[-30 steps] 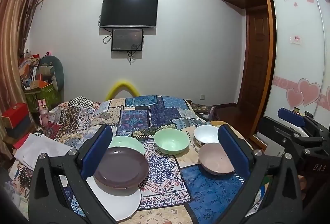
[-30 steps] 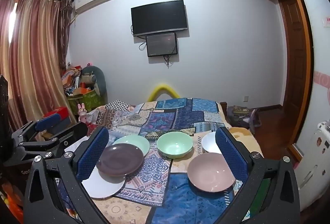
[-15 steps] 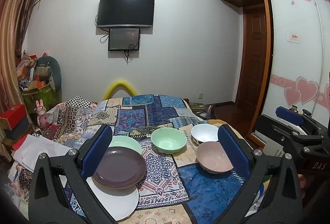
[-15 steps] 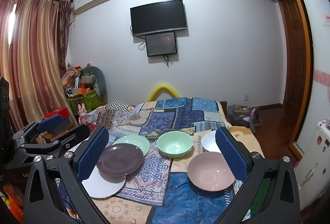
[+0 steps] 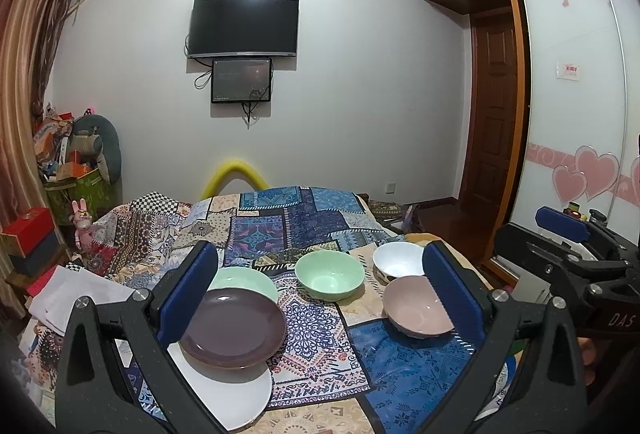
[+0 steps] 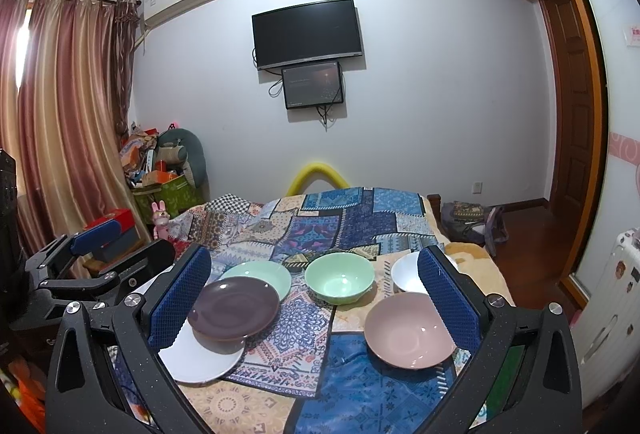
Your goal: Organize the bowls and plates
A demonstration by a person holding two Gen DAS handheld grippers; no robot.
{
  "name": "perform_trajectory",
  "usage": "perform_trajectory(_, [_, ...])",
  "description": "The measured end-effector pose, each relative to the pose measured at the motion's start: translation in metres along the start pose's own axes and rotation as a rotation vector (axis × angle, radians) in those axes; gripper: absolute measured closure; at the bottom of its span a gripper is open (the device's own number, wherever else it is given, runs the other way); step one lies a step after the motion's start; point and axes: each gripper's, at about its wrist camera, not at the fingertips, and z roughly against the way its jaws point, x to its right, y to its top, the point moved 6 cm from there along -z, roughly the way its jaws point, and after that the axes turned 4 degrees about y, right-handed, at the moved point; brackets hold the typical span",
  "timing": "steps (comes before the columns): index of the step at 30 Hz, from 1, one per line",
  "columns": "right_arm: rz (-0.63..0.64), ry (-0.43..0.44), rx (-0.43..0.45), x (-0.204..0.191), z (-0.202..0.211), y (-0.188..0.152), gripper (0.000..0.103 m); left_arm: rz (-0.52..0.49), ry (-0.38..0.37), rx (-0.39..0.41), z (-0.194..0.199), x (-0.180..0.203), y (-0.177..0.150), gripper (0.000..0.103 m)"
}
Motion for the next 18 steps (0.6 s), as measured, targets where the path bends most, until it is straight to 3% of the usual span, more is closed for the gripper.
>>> perform_trajectory(18, [-0.004, 0.002, 0.0, 0.0003, 0.0004, -0.0001, 0.0, 0.007, -0.016, -0.002, 0.0004, -0.0019, 0.0028, 0.0])
